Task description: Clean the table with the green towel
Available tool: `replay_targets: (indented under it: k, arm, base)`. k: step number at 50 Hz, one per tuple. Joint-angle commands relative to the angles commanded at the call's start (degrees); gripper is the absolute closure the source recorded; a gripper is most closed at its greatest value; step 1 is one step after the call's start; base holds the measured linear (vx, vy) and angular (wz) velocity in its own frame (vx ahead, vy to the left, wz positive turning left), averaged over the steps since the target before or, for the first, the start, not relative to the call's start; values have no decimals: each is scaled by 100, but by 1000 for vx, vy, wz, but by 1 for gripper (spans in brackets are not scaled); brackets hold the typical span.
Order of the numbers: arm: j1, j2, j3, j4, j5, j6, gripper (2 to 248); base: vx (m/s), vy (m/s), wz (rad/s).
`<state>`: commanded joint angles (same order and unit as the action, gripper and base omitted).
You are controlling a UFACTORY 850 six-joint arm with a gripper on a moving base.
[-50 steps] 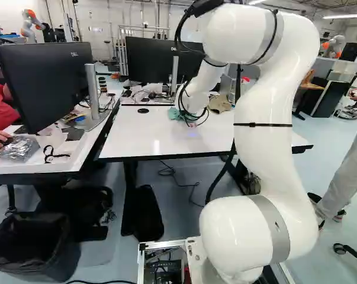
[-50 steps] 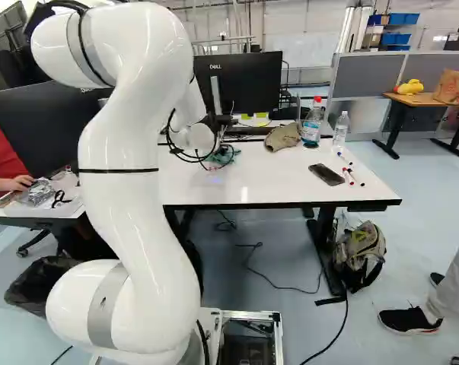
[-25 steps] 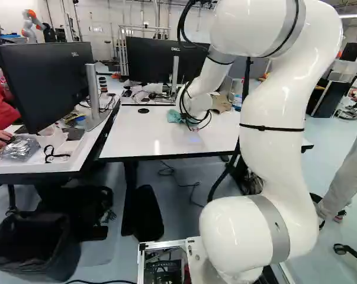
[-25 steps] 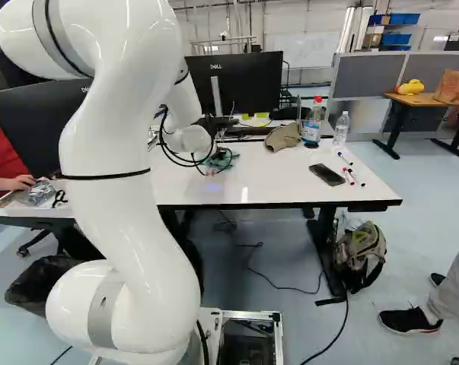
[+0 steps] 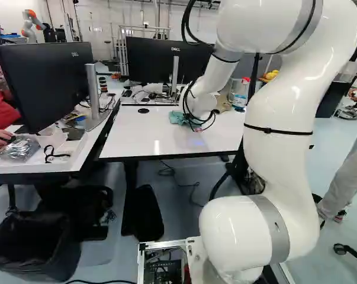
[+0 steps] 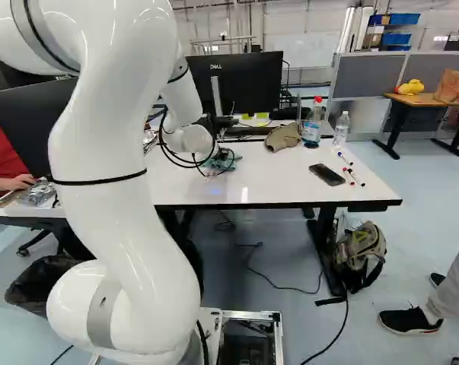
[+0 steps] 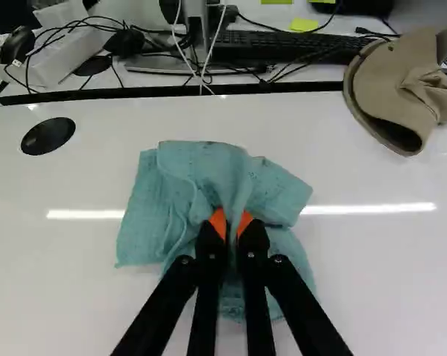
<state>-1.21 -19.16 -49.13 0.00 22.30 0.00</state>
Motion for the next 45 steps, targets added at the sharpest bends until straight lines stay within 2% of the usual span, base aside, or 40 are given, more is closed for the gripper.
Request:
replay_targets:
  k: [11,34,45]
  arm:
    - [-124,139,6,0,0,0,213]
    - [-512,442,26,0,0,0,213]
    - [-699,467,53,0,0,0,213]
  base:
    - [0,0,0]
    - [0,0,0]
    - [0,0,0]
